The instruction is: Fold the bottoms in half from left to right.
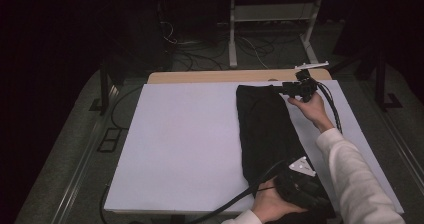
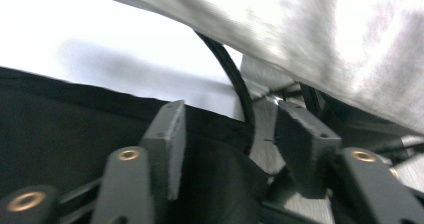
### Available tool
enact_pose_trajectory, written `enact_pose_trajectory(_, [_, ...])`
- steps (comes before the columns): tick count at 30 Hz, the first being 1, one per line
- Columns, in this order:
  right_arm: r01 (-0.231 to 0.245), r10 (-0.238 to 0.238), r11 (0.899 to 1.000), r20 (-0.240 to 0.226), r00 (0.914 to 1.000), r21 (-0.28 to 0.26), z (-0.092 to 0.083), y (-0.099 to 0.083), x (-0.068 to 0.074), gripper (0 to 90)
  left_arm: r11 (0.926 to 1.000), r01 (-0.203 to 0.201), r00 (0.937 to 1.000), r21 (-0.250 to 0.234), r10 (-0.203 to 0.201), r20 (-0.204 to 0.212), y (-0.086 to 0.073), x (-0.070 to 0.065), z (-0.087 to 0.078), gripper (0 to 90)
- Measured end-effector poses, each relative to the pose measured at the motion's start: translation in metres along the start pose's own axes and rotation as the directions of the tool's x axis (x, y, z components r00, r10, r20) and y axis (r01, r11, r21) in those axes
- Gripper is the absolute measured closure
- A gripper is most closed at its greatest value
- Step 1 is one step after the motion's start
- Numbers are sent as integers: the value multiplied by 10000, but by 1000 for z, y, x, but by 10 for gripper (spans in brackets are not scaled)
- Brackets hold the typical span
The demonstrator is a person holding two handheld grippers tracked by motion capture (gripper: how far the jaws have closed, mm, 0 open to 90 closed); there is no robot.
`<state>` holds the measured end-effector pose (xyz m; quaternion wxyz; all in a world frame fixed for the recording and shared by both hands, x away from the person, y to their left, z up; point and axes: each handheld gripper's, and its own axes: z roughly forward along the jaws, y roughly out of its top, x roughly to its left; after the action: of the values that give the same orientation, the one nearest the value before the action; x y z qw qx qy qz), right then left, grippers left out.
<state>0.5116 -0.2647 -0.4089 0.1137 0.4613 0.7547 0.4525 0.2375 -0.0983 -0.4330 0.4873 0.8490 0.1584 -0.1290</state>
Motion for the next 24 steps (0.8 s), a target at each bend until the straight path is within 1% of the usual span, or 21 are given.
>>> enact_pose_trajectory(1, [-48,48,10000,-30,10000,8,-1,0,0,280,9997,46,9998,-236,-50,-171,-1,1,-4,390])
enact_pose_trajectory(2, [-67,66,10000,33,10000,42,-2,0,1,200,9993,33,9996,-372,-43,-267,-2,2,-9,349])
enact_pose_trajectory(3, [-24,23,10000,78,10000,71,-4,0,1,153,9988,18,9993,-490,-35,-360,-2,3,-13,308])
enact_pose_trajectory(4, [20,-21,10000,83,10000,73,-5,-1,2,122,9983,16,9989,-591,-44,-475,-2,4,-16,290])
enact_pose_trajectory(6, [-10,10,10000,-20,10000,72,-8,-2,3,83,9970,-142,9970,-758,83,-774,-3,4,-24,235])
enact_pose_trajectory(8, [-7,7,10000,-31,10000,55,-11,-3,4,0,9960,-354,9910,-820,244,-1313,-2,4,-31,181])
enact_pose_trajectory(10, [48,-49,10000,-208,9998,-33,-15,-4,6,0,9947,-455,9846,-922,291,-1721,-1,6,-38,138])
enact_pose_trajectory(12, [58,-59,10000,-171,9998,-73,-17,-6,8,0,9936,-360,9832,-1075,159,-1819,-1,9,-46,123])
enact_pose_trajectory(13, [82,-83,10000,-145,9999,-38,-19,-6,9,0,9928,-377,9813,-1136,153,-1918,-1,11,-49,106])
enact_pose_trajectory(15, [84,-87,9999,-236,9997,-103,-21,-7,10,0,9921,-361,9754,-1203,88,-2201,-1,13,-56,70])
enact_pose_trajectory(17, [71,-76,9998,-272,9996,-205,-24,-9,10,0,9917,-330,9737,-1243,39,-2279,-3,16,-62,40])
enact_pose_trajectory(19, [81,-87,9998,-292,9995,-204,-26,-10,10,0,9904,-313,9696,-1343,-26,-2447,-5,19,-67,20])
enact_pose_trajectory(21, [74,-78,9999,-315,9995,-131,-27,-12,10,0,9889,-257,9689,-1465,-114,-2471,-7,23,-71,19])
enact_pose_trajectory(22, [98,-101,9999,-292,9995,-120,-27,-13,9,0,9888,-276,9673,-1467,-106,-2536,-7,25,-73,18])
enact_pose_trajectory(24, [14,-16,10000,-305,9995,-84,-27,-14,8,0,9886,-371,9619,-1461,-43,-2735,-7,30,-76,13])
